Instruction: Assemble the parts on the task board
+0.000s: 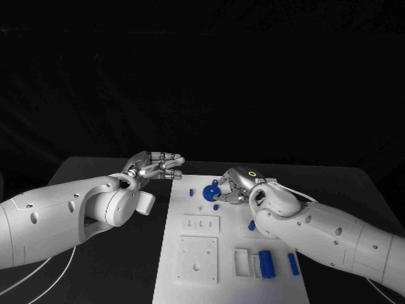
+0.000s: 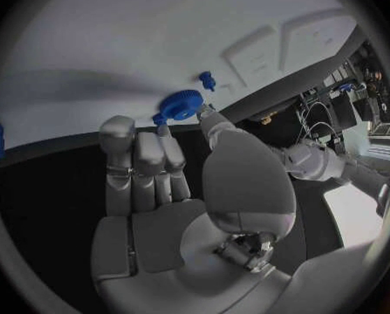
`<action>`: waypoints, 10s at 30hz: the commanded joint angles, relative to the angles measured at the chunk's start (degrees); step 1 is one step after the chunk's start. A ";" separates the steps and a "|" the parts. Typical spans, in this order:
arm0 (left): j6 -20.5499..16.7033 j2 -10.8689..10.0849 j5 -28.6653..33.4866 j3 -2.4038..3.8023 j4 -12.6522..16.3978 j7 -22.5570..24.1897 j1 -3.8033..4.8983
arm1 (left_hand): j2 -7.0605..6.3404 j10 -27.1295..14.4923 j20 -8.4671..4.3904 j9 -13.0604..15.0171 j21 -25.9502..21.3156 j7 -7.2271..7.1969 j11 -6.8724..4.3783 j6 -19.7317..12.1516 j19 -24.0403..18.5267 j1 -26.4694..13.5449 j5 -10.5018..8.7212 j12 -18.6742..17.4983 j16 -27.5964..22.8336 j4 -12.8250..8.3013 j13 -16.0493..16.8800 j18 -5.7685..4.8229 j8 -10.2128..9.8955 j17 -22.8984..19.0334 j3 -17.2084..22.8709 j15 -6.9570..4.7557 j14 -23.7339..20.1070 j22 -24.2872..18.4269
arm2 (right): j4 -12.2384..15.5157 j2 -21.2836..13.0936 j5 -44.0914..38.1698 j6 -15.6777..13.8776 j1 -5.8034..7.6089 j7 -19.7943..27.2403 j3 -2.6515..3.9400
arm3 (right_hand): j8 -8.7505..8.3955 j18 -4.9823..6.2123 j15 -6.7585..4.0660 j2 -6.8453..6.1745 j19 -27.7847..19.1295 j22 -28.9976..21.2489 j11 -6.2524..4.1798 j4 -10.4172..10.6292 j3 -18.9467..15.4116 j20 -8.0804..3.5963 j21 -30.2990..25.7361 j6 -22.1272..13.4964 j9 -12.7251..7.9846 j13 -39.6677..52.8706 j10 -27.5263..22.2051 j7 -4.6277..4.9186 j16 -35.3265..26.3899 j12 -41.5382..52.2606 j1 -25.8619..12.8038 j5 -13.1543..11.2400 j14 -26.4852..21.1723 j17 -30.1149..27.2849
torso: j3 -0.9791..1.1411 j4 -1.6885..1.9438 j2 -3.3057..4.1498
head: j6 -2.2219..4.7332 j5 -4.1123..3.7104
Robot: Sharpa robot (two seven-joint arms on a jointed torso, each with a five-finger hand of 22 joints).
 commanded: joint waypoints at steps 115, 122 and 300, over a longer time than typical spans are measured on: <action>3.43 0.12 -0.46 -0.01 -2.01 0.44 -0.61 | -0.20 0.02 0.00 -0.02 0.10 0.16 0.08 0.28 -0.65 0.30 -0.24 0.08 -0.05 0.19 -0.01 -0.42 0.13 0.02 0.10 -0.04 -0.20 0.00 | -15.23 -8.08 25.02 3.35 -4.13 24.57 8.35 | -0.05 -0.97 -1.12 11.08 2.95 4.57 -1.63 -16.67 8.32 -1.01 -1.92 13.17 2.19 0.69 0.23 -2.75 -0.99 1.10 5.24 -5.75 -0.12 1.08 | 2.27 -2.12 -0.20 | -0.25 0.97; 3.85 0.11 -1.95 0.00 -2.16 -0.47 -0.61 | 2.42 7.12 -0.88 0.22 1.17 0.24 -0.38 7.02 0.77 -0.22 -0.22 0.05 1.71 -1.78 0.00 -0.55 0.36 0.09 -1.80 -0.91 1.90 0.45 | -13.70 -8.39 24.79 1.44 -4.12 23.52 8.35 | -0.12 -1.13 -1.26 11.75 2.96 4.49 -1.83 -18.01 6.94 -1.21 -2.00 13.57 3.10 0.88 0.42 -2.94 -1.06 0.85 4.56 -5.66 -0.05 1.39 | 2.27 -2.23 -0.34 | -0.03 1.04; 3.09 7.34 -38.15 -3.02 -0.06 -40.99 1.58 | 2.18 31.56 -14.50 38.00 22.52 -8.90 -12.35 23.43 11.86 -14.57 29.03 22.10 61.45 -14.88 17.52 -2.18 0.52 33.66 19.80 -14.46 15.56 66.50 | -0.90 -10.65 32.78 2.64 0.96 18.57 7.88 | -0.22 1.50 0.81 6.18 2.17 -9.63 0.43 -7.24 -8.62 1.21 -34.25 -1.19 -0.18 -26.95 -11.87 0.68 -19.60 -17.92 5.80 14.81 -3.98 -13.19 | 2.86 -2.73 -4.28 | -2.07 3.00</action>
